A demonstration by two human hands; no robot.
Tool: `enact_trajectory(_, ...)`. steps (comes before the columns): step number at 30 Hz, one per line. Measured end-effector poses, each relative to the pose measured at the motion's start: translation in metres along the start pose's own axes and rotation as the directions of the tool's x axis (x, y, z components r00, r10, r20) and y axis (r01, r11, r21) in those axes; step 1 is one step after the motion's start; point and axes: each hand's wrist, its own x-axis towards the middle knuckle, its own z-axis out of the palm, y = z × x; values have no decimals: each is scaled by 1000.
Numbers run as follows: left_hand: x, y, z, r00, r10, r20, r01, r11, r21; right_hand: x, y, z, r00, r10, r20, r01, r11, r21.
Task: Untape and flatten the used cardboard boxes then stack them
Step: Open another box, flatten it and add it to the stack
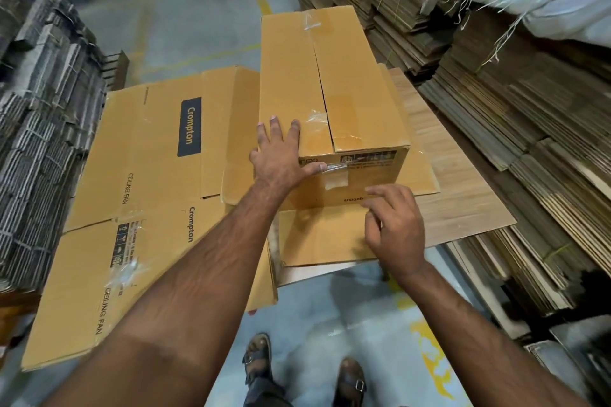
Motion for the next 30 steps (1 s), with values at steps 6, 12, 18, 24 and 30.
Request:
enact_trajectory(6,-12,32,1,996,86,37,-85,996,-25,64,-4,-5,972,231,45,-214,947,-240)
enact_trajectory(12,-43,100,-5,856,499,-133,-488,697,-526,108,29,-15,864,468,186,-373,843,-387)
enact_trajectory(18,-11,89,-13,935,295,-198,-347,642,-683,91,42,-34,745,490,452,-161,790,-592)
enact_trajectory(24,29,114,-16,916,326,-235,-402,719,-567,95,40,-50,640,529,557,-61,758,-649)
enact_trajectory(30,30,144,-7,889,382,-253,-454,660,-599,85,29,-38,607,595,526,-84,707,-702)
